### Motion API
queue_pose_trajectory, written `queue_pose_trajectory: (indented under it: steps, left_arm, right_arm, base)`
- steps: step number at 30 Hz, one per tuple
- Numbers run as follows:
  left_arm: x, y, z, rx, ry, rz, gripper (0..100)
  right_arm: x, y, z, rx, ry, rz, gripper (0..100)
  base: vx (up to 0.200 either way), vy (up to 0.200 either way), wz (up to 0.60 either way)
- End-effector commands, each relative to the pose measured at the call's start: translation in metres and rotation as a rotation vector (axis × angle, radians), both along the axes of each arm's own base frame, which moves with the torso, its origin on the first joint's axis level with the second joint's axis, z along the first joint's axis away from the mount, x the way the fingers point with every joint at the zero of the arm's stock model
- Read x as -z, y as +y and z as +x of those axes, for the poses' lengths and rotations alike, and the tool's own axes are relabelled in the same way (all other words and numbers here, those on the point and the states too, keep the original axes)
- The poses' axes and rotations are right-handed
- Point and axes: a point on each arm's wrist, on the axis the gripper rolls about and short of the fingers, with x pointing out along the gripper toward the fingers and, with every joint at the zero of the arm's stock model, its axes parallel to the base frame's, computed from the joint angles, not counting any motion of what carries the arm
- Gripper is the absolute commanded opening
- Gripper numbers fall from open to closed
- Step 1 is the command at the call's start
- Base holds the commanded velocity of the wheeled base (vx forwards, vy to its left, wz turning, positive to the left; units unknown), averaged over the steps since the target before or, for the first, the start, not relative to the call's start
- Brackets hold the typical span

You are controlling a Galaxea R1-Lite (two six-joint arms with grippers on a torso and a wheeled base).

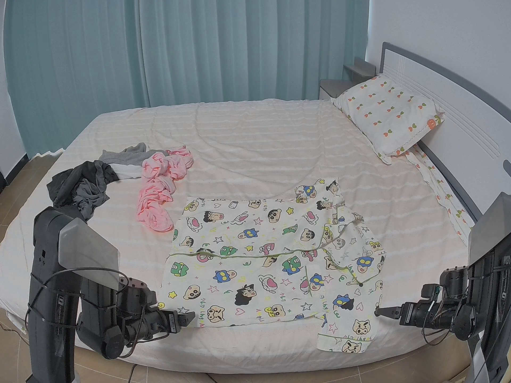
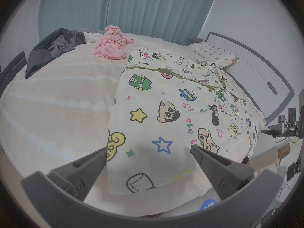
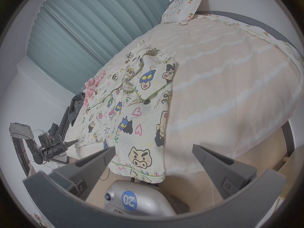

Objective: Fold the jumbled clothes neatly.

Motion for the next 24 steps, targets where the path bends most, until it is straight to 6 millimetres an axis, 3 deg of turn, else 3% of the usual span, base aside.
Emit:
queue_pose_trajectory:
  steps: [1,3,4,20,24]
  left_arm:
    - [0.003,-0.001,0.000,0.004,0.005,-0.002,100]
    - [0.003,-0.001,0.000,0.004,0.007,-0.001,100]
    - [0.003,-0.001,0.000,0.004,0.007,-0.001,0]
    - [0.002,0.003,0.000,-0.055,0.015,-0.029,0]
    - [-0.004,0.004,0.001,-0.134,0.012,-0.087,0]
  right_arm:
    - [0.000,0.000,-0.004,-0.002,0.010,0.001,100]
    - [0.000,0.001,-0.004,-0.006,0.009,0.001,100]
    - [0.000,0.002,-0.004,-0.008,0.010,0.001,100]
    - [0.001,0.009,-0.004,-0.052,0.015,0.006,100]
    - [0.010,0.010,-0.006,-0.061,0.052,0.001,100]
  base:
    - [0.000,0.000,0.00]
    - [0.000,0.000,0.00]
    - [0.000,0.000,0.00]
    - [0.000,0.000,0.00]
    - [0.000,0.000,0.00]
